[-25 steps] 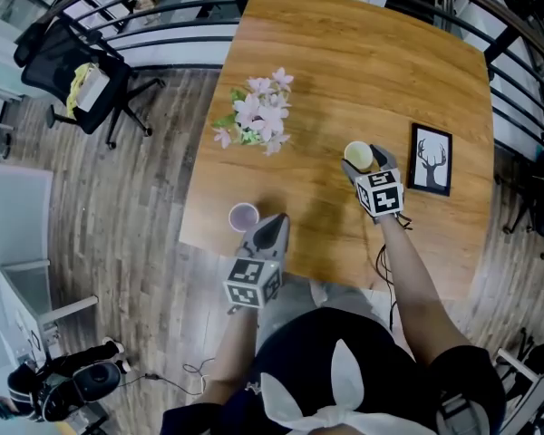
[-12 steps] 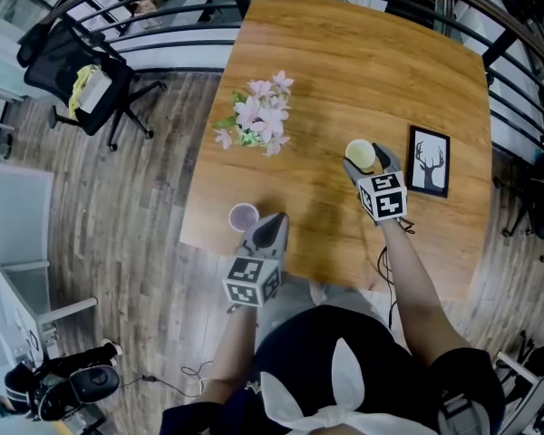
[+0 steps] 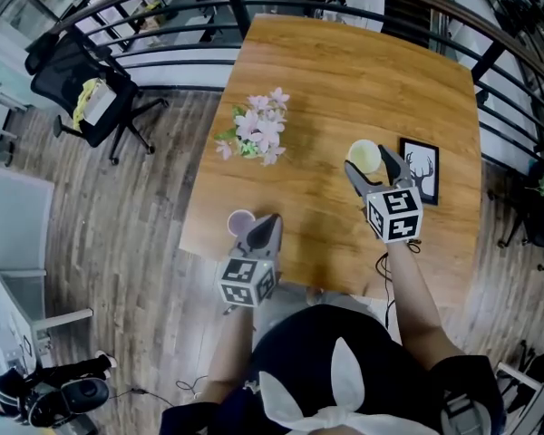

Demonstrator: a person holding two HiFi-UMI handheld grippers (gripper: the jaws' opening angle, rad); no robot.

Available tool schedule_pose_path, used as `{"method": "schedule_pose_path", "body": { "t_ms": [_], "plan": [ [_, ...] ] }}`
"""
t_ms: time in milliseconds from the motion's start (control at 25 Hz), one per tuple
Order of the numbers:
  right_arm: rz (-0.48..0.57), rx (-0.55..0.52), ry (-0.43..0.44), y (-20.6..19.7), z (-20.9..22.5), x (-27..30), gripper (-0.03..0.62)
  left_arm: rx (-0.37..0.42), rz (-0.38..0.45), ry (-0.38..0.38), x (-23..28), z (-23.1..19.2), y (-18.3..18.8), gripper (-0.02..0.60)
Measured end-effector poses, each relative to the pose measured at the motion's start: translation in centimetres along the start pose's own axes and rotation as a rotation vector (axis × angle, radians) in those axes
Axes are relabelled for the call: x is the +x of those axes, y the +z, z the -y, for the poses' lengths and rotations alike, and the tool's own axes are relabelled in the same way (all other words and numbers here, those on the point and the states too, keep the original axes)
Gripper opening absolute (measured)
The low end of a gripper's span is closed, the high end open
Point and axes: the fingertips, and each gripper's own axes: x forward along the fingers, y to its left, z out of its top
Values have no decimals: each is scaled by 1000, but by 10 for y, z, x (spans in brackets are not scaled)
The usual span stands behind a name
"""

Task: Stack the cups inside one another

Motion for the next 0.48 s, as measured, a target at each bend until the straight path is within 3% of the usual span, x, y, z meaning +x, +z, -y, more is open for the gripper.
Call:
{"method": "schedule_pose_path", "body": {
  "t_ms": [480],
  "plan": [
    [71,-15,83,22,-41,-65,345,-12,40,40,-25,-2,0,18]
  ]
}}
